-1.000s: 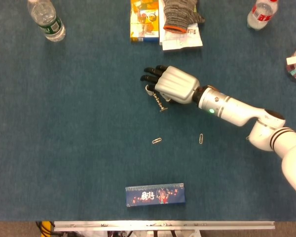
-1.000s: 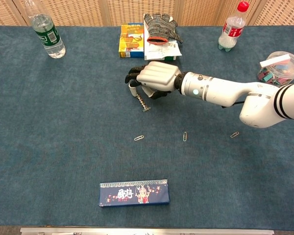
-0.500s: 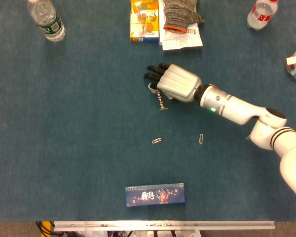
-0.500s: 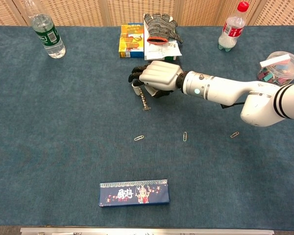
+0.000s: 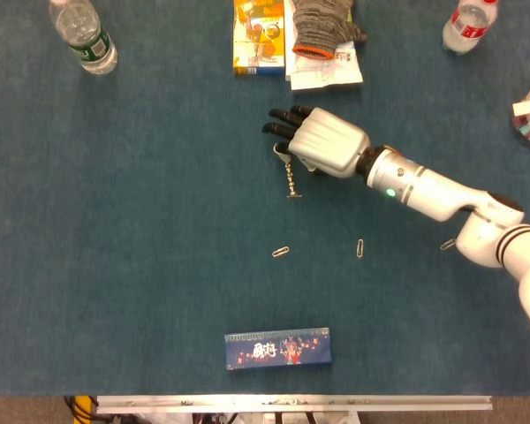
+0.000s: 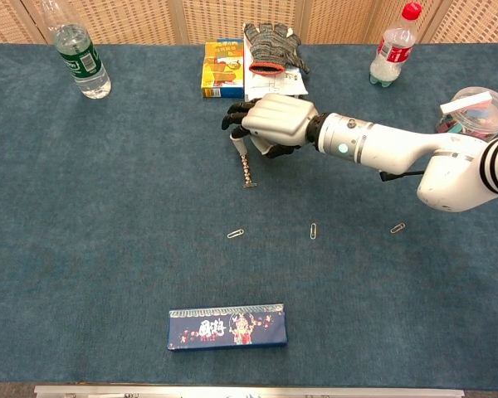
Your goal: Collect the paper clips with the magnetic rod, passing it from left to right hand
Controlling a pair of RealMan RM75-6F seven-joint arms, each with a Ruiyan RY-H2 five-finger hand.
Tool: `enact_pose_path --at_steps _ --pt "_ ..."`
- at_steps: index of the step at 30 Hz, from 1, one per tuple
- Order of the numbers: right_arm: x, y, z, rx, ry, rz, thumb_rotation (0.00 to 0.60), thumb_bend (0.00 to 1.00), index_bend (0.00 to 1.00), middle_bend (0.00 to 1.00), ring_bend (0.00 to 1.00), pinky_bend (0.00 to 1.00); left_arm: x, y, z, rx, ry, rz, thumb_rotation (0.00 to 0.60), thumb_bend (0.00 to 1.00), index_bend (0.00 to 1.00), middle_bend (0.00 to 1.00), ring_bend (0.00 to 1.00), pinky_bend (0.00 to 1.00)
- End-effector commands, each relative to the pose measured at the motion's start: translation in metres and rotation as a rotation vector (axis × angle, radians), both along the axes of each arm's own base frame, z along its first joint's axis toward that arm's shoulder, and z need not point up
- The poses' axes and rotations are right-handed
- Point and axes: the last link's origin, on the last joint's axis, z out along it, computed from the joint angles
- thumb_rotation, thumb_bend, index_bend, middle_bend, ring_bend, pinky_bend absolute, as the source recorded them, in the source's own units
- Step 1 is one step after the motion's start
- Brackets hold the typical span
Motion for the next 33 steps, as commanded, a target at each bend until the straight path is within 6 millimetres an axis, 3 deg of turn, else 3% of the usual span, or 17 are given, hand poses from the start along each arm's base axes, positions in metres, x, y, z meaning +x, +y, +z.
enact_pose_path --at_steps 1,13,22,28,33 --pt "0.002 0.000 -0.002 0.003 0.000 -0.005 0.600 0.89 0.46 0.18 0.09 0.22 -0.001 0.000 0.000 0.000 0.000 0.004 0.600 0.36 0.08 0.00 0.00 0.00" --pt "0.006 -0.001 -0.010 0.012 0.002 -0.013 0.600 0.89 0.46 0.18 0.09 0.22 -0.004 -0.004 0.000 -0.002 -0.004 0.017 0.600 0.36 0.08 0.00 0.00 0.00" --pt "-0.002 -0.004 -0.009 0.005 0.024 -0.026 0.600 0.89 0.46 0.18 0.09 0.22 -0.002 -0.003 0.000 -0.001 -0.005 0.014 0.600 0.36 0.08 0.00 0.00 0.00" --pt "-0.016 -0.007 0.000 -0.014 0.041 -0.039 0.600 0.89 0.47 0.18 0.09 0.22 -0.001 0.000 0.000 -0.004 -0.001 0.008 0.600 0.36 0.08 0.00 0.00 0.00" --pt "-0.028 -0.007 0.015 -0.033 0.032 -0.041 0.600 0.89 0.53 0.18 0.09 0.22 0.001 0.002 0.000 -0.008 0.001 0.001 0.600 0.36 0.08 0.00 0.00 0.00"
